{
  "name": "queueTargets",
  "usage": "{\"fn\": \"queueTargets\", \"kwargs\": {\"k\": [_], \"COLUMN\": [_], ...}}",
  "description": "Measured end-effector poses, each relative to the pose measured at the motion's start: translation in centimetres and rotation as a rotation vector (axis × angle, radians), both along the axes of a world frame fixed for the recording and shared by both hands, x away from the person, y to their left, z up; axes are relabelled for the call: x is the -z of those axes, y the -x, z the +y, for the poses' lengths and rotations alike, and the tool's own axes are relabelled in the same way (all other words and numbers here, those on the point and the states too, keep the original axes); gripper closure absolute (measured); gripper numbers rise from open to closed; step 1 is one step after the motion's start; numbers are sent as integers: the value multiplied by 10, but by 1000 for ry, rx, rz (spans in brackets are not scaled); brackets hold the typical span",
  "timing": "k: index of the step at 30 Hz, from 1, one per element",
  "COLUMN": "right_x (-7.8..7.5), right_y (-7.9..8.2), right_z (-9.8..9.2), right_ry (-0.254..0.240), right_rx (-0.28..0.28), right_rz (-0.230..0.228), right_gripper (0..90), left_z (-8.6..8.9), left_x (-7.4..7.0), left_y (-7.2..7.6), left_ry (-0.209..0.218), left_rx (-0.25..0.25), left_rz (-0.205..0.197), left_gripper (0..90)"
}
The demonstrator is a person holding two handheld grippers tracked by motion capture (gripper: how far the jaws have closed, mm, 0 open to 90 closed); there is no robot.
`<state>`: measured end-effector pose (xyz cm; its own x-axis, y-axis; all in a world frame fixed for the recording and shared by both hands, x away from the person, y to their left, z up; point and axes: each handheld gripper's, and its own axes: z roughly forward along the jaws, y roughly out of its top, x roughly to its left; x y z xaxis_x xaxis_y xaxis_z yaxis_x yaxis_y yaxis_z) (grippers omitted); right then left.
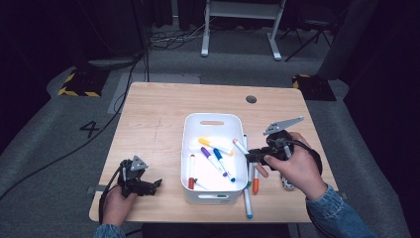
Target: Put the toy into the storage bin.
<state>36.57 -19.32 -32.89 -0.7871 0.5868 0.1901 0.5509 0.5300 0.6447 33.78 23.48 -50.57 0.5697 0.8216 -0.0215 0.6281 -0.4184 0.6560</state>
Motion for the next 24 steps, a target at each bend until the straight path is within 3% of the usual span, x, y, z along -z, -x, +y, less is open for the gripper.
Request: {"fn": "queueTargets", "kwargs": {"k": [17,24], "right_x": [-5,4], "right_y": [-3,-2], "right_z": [55,64], "right_ry": [-42,-13], "right_rx": [-103,-126], "right_rz": [7,26], "right_gripper": [768,768], "left_z": [0,0], "left_x": [0,0], "left_y": [0,0], "left_ry": [-2,-3], "left_rx": [2,2], "left_rz": [-2,2], "left_gripper": [0,0]}}
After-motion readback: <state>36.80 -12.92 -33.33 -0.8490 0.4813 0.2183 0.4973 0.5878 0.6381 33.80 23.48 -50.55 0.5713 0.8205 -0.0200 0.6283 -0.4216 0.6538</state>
